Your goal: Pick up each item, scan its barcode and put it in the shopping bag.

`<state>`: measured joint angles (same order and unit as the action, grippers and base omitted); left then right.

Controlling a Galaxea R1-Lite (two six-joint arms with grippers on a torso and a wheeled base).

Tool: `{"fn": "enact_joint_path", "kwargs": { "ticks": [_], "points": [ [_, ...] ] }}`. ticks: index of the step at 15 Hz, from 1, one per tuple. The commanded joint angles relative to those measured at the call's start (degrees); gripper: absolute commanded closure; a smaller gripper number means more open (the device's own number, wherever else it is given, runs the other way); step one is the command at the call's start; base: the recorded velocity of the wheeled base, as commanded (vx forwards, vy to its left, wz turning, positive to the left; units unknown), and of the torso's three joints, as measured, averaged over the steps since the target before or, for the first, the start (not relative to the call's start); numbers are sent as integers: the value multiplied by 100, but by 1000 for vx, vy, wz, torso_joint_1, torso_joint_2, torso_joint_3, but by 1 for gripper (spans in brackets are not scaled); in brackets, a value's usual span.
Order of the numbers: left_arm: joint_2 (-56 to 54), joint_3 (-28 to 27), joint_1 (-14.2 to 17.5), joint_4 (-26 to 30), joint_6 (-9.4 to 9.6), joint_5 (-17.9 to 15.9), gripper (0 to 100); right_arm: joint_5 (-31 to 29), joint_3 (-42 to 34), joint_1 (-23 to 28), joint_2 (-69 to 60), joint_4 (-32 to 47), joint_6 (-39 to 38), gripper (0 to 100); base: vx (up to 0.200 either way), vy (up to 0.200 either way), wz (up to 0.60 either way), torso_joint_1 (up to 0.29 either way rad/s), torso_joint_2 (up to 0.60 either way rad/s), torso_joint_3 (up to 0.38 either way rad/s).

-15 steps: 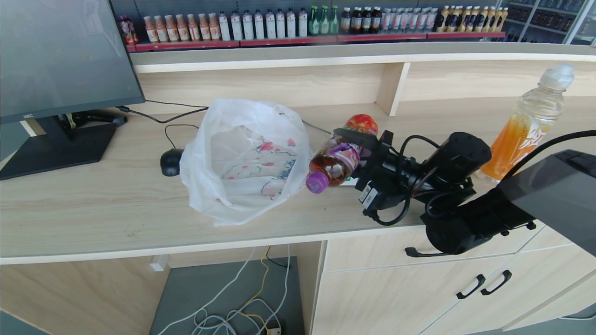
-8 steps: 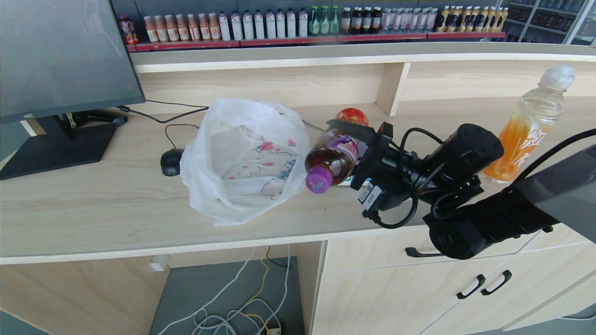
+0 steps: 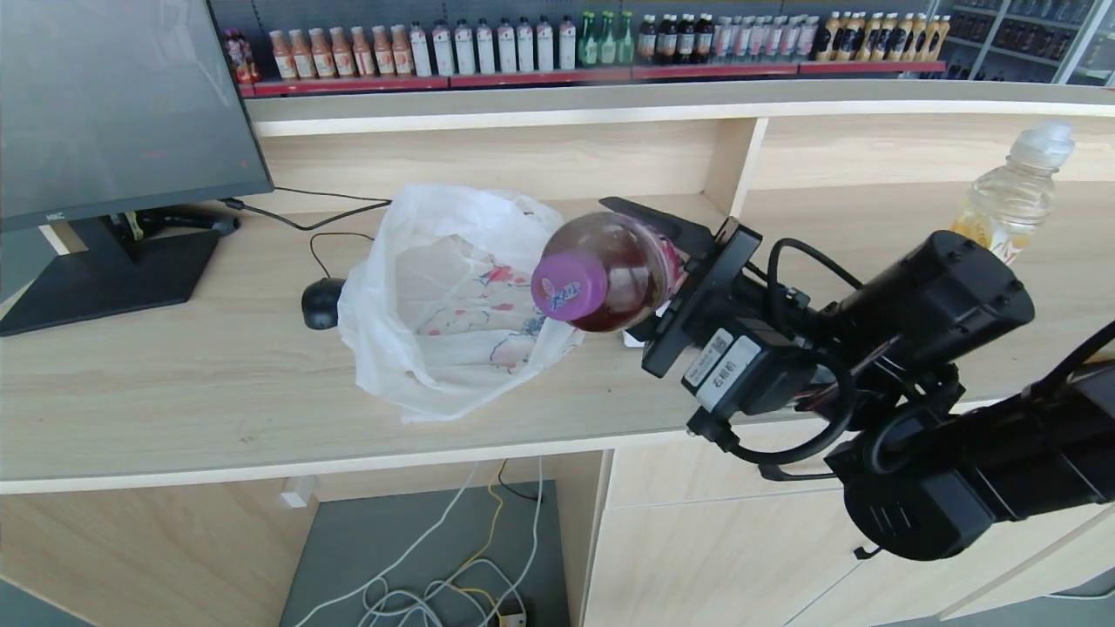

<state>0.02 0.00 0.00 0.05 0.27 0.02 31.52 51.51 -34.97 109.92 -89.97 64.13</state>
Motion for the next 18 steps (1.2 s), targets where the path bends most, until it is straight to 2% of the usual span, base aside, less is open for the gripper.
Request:
{"fn": "enact_joint_path", "kwargs": {
  "ticks": [1, 2, 4, 5, 8, 10, 11, 13, 15, 16, 18],
  "points": [
    [-2, 0, 0, -5, 0, -2, 0, -533, -536, -168, -595, -3, -384, 100, 0, 0, 0, 0, 0, 0],
    [-2, 0, 0, -5, 0, -2, 0, -692, -598, -176, -665, -3, -525, 100, 0, 0, 0, 0, 0, 0],
    [-2, 0, 9, -5, 0, -2, 0, -1342, -809, -203, -885, -3, -1430, 100, 0, 0, 0, 0, 0, 0],
    [-2, 0, 9, -5, 0, -2, 0, -1456, -861, -203, -902, -3, -1720, 100, 0, 0, 0, 0, 0, 0],
    [-2, 0, 0, -5, 0, -2, 0, -2344, -976, -212, -1122, -3, -2546, 100, 0, 0, 0, 0, 0, 0],
    [-2, 0, 9, -5, 0, -2, 0, -2652, -1195, -185, -1254, -3, -3188, 100, 0, 0, 0, 0, 0, 0],
    [-2, 0, 0, -5, 0, -2, 0, -2942, -1547, -141, -1430, -3, -3803, 100, 0, 0, 0, 0, 0, 0],
    [-2, 0, 0, -5, 0, 6, 0, -3152, -1925, 228, -1588, -3, -4480, 100, 0, 0, 0, 0, 0, 0],
    [-2, 0, 0, 4, 26, -2, 0, -3390, -2074, 281, -1667, -3, -5183, 100, 0, 0, 0, 0, 0, 0],
    [-2, 0, 0, 4, 17, -2, 0, -3917, -2171, 281, -1737, -3, -5622, 100, 0, 0, 0, 0, 0, 0],
    [-2, 0, 0, -5, 0, 6, 0, -4128, -2180, 281, -1878, -3, -5939, 100, 0, 0, 0, 0, 0, 0]
  ]
}}
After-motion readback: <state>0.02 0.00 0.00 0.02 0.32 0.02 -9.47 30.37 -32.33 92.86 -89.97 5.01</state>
